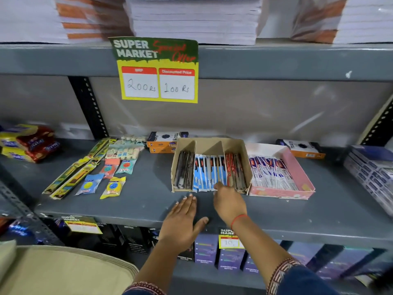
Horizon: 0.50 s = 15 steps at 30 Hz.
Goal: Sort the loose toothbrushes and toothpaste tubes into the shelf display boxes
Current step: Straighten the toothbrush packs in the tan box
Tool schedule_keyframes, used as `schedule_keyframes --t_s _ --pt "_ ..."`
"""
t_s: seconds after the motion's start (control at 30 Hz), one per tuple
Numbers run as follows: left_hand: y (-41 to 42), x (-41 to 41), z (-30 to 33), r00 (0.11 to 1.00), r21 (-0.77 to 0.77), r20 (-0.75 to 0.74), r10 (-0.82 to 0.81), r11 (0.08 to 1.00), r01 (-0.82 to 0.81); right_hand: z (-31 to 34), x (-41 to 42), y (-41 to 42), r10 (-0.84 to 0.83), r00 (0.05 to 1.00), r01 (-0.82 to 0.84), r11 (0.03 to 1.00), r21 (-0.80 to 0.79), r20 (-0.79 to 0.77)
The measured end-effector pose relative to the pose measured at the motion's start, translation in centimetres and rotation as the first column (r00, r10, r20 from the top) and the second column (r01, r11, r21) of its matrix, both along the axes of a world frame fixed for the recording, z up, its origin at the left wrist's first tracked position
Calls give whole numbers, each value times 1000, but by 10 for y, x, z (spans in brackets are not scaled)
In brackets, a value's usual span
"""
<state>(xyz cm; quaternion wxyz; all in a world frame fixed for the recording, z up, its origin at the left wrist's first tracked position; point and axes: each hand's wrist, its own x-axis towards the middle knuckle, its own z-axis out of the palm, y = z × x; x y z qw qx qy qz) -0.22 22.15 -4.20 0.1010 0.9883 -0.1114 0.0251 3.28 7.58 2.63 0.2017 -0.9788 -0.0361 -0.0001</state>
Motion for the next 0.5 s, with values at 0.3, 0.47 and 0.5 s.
schedule_keyframes --t_s 0.3,0.47,0.5 --pt "1 5 -4 997 -86 78 9 996 -2 -4 21 38 14 981 -19 1000 -20 -195" --pt "1 4 -3 996 -79 87 7 997 0 -5 27 35 -27 984 28 1000 -1 -178" --pt "1 4 -2 997 -75 81 6 997 0 -5 29 33 -50 983 51 999 2 -179"
